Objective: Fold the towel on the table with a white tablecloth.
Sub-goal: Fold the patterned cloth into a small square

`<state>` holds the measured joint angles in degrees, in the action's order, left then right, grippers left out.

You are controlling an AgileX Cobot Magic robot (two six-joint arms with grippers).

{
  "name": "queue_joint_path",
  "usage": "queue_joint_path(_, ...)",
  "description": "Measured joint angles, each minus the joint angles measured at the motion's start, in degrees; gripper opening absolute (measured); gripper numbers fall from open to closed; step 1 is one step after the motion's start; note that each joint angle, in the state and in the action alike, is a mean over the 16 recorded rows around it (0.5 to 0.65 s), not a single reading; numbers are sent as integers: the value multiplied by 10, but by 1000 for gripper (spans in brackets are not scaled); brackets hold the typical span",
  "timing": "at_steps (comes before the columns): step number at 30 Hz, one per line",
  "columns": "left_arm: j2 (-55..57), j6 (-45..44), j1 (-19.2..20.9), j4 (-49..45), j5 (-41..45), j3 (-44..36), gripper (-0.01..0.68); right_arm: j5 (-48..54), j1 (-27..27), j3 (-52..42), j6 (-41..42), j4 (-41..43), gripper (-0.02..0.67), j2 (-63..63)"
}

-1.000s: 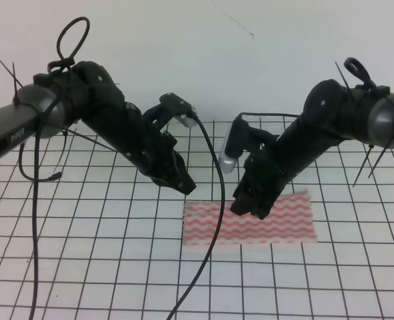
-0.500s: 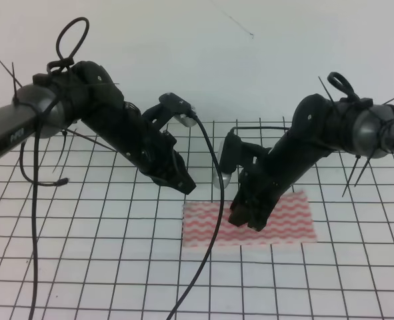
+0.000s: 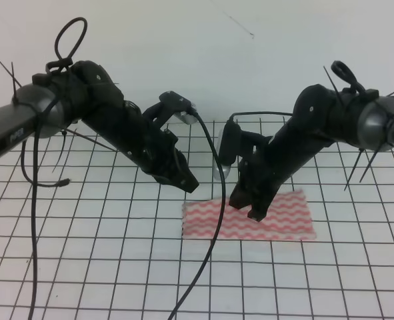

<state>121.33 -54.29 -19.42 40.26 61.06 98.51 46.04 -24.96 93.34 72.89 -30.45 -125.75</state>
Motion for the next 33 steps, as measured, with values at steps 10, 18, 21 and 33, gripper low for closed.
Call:
queue_joint_path(10, 0, -1, 0, 2, 12, 0, 0, 11, -2, 0, -21, 0, 155, -2)
queue_joint_path(18, -9, 2, 0, 3, 27, 0, 1, 29, 20, -2, -98, 4, 344, 51)
queue_joint_path(21, -17, 4, -1, 4, 31, -3, 1, 38, 40, -14, -132, 4, 384, 81)
queue_joint_path(33, -71, 0, -6, 15, -34, -77, 1, 0, 124, -164, -250, -49, 380, 155)
